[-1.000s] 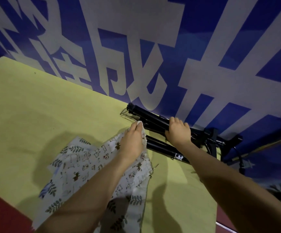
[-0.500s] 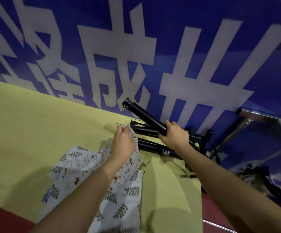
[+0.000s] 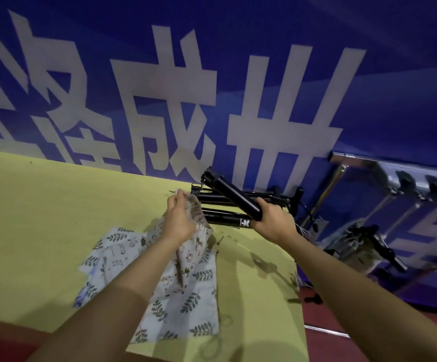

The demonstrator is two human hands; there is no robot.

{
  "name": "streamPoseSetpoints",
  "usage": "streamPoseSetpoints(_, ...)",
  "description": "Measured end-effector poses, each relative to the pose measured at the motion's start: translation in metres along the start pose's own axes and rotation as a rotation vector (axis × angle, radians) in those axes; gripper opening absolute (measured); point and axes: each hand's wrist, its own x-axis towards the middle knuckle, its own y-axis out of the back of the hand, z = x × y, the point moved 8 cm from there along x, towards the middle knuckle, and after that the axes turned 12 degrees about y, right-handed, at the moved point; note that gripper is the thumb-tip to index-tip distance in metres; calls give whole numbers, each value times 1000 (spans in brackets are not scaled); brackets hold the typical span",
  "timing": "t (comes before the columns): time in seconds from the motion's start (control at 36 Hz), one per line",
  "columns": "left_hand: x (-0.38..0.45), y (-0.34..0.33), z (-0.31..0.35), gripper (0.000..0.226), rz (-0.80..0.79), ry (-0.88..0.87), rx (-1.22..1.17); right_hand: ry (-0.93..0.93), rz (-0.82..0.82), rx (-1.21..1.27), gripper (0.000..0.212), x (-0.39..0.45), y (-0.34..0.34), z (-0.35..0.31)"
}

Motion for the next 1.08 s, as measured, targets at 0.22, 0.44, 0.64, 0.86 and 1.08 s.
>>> streamPoseSetpoints(0.22,2,11,3,97,-50,-69,82,96,-94,-136,40,-13,-17,-14)
streamPoseSetpoints(0.44,-16,3,4,99,-67,-177,369,228,-138,-371,50,-2,-31,-43)
streamPoseSetpoints(0.64,-23,7,5,99,0,-260,506,386,-115,-627,52,17,-22,-76)
streamPoseSetpoints(0.86,-25,6,13,77,117,-371,567,598,95,-749,29,25,0,-114)
streamPoseSetpoints(1.08,-13,12,29,34,168,-356,481,754,511,-726,47,17,26,-127)
